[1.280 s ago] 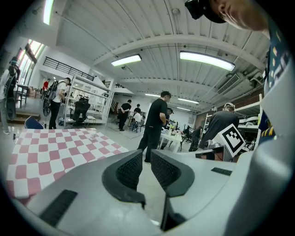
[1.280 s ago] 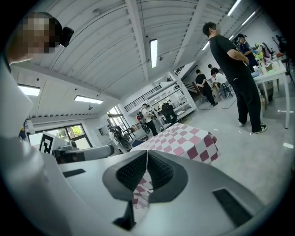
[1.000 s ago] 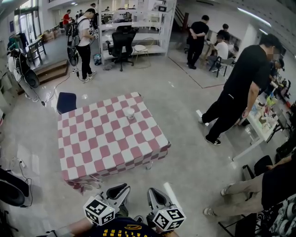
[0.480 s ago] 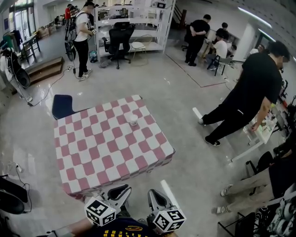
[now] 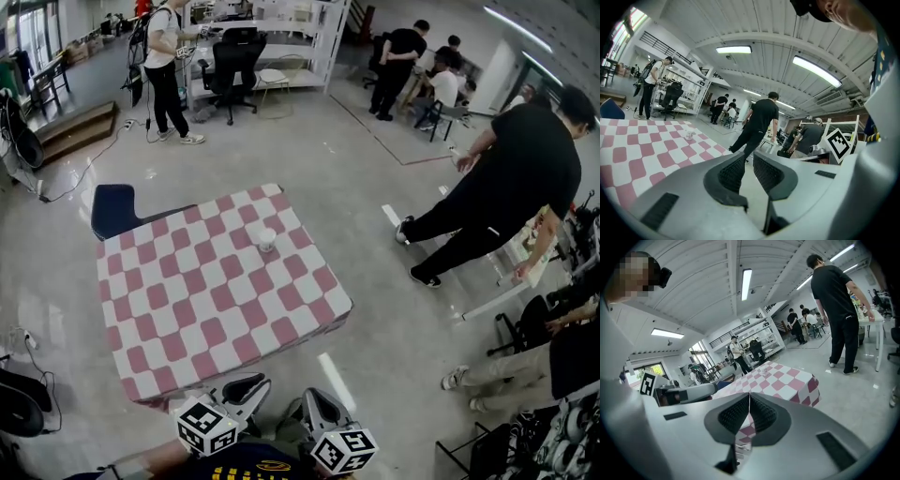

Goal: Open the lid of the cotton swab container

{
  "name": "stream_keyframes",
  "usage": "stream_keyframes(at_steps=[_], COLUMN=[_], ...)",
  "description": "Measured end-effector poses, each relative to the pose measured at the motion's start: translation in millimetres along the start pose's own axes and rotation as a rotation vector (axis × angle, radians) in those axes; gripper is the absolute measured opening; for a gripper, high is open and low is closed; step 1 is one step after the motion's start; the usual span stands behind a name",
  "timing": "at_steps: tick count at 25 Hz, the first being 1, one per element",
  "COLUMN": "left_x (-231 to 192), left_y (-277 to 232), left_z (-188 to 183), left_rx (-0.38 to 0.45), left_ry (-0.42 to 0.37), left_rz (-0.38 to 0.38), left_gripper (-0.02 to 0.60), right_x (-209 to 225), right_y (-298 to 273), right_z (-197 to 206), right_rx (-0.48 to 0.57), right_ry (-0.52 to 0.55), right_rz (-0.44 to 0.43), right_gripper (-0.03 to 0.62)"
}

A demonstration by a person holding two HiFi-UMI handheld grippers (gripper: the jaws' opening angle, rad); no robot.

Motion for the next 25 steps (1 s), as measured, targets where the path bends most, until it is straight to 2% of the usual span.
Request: stream_keyframes(at_steps=[7, 12, 21, 25], left_x=[-7.8, -21.4, -23.7, -27.1], left_y=[-35.2, -73.2, -164.9, -182.5], left_z=[-5.7, -20.0, -35.8, -45.7], left_rx=[-0.021, 0.025, 0.048, 0.067], left_ry=[-0.025, -0.043, -0.081, -0.064], left_rz=[-0.017, -0.099, -0.177, -0.241], left_gripper=[0.058, 0.058, 0.058, 0.058], right_x=[31.1, 57.6, 127.3, 141.7], right_y=[-22.4, -58.0, -111.4, -128.3], right_z=[-10.9, -40.2, -98.3, -118.3], right_rx=[-0.004, -0.012, -0.045, -0.056], right_ry=[-0.054, -0.014, -0.007, -0.002], right_rz=[-0.008, -0.099, -0.204, -0.259], right_gripper=[0.011, 0.011, 0.011, 0.011])
Point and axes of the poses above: the fingertips, and each gripper's own axes: y backward along the fingers, x to its right, z out of its underside, the point moved 4 cm from there along y, backward along the fingers, and after that the axes turned 11 degrees about x, right-handed, at the moved point
